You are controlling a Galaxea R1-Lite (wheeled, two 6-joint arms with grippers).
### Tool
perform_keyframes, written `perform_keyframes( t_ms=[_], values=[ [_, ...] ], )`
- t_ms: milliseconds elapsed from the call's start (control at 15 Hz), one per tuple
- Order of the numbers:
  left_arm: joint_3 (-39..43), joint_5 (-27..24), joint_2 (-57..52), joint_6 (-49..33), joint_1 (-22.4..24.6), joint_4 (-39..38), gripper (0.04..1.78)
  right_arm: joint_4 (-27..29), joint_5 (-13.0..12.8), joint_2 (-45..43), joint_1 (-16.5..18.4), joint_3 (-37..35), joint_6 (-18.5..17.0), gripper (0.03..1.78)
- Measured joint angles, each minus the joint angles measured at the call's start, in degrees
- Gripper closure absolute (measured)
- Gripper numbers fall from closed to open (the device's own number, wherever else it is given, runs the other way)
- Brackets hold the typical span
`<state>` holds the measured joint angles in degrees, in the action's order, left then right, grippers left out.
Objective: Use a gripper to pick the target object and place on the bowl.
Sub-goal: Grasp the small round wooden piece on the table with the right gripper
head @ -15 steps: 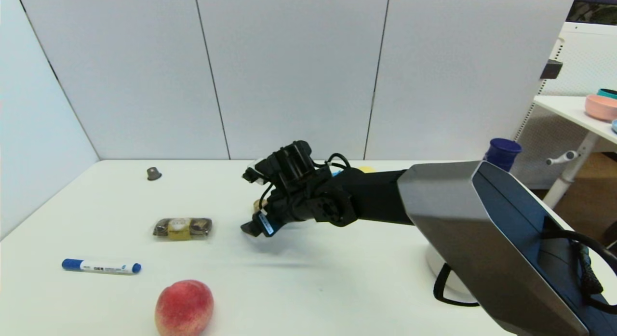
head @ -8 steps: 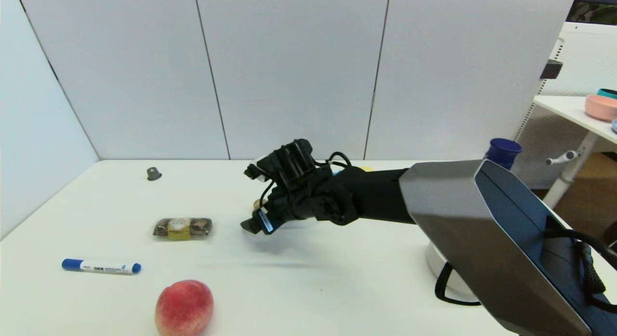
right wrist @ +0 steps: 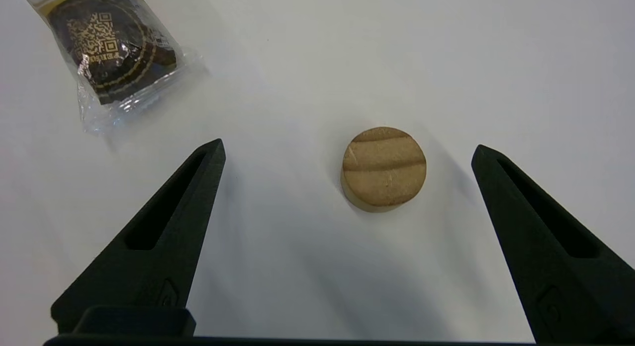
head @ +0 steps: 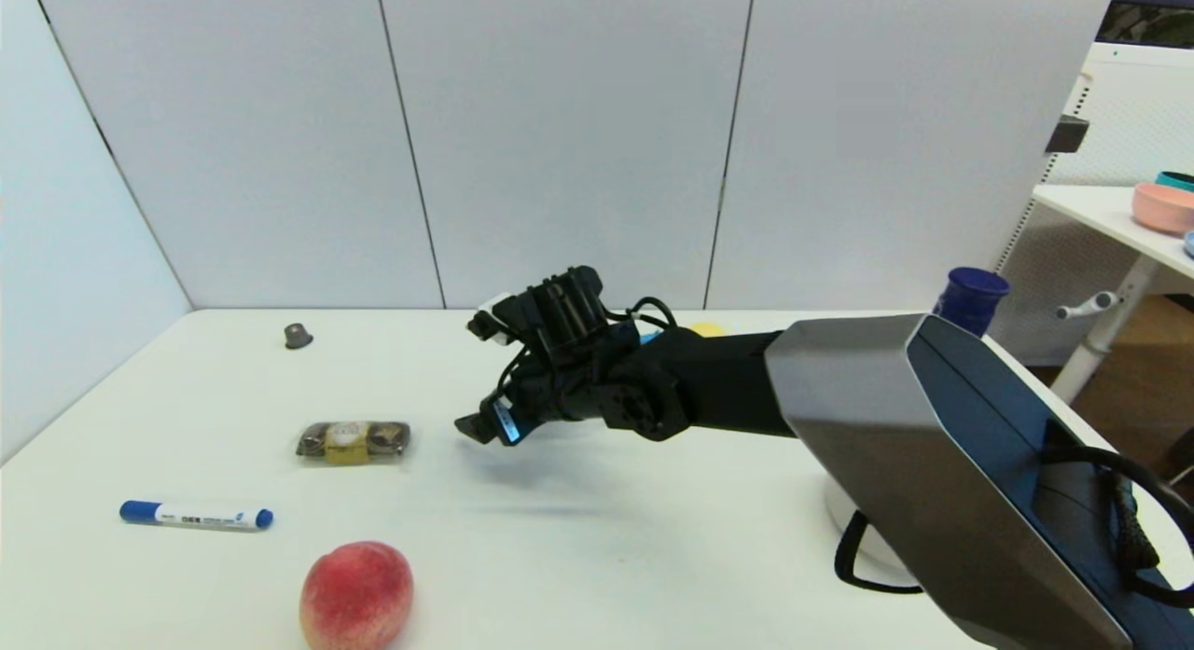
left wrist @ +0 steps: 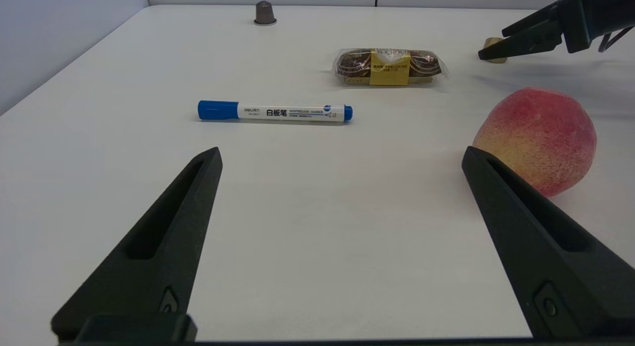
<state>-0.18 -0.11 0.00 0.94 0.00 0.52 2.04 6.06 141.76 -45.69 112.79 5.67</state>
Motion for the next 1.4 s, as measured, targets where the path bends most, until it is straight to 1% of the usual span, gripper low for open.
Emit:
perform_keyframes(
  t_ms=[133, 1133, 1267, 1400],
  values=[
    [0.00, 0.00, 0.00, 0.02, 0.00, 0.00, 0.11, -0.46, 0.35, 0.49, -0.11, 0.00, 0.02, 0.10],
    [0.02, 0.01, 0.00, 0.05, 0.00, 0.00, 0.11, -0.48, 0.38, 1.68, -0.09, -0.02, 0.34, 0.10],
    [0.02, 0.00, 0.00, 0.02, 0.00, 0.00, 0.11, -0.46, 0.33, 1.71, -0.09, -0.02, 0.61, 0.46],
    [0.02, 0.00, 0.00, 0.02, 0.00, -0.01, 0.11, -0.46, 0.22, 1.78, -0.09, -0.02, 0.69, 0.75]
  ],
)
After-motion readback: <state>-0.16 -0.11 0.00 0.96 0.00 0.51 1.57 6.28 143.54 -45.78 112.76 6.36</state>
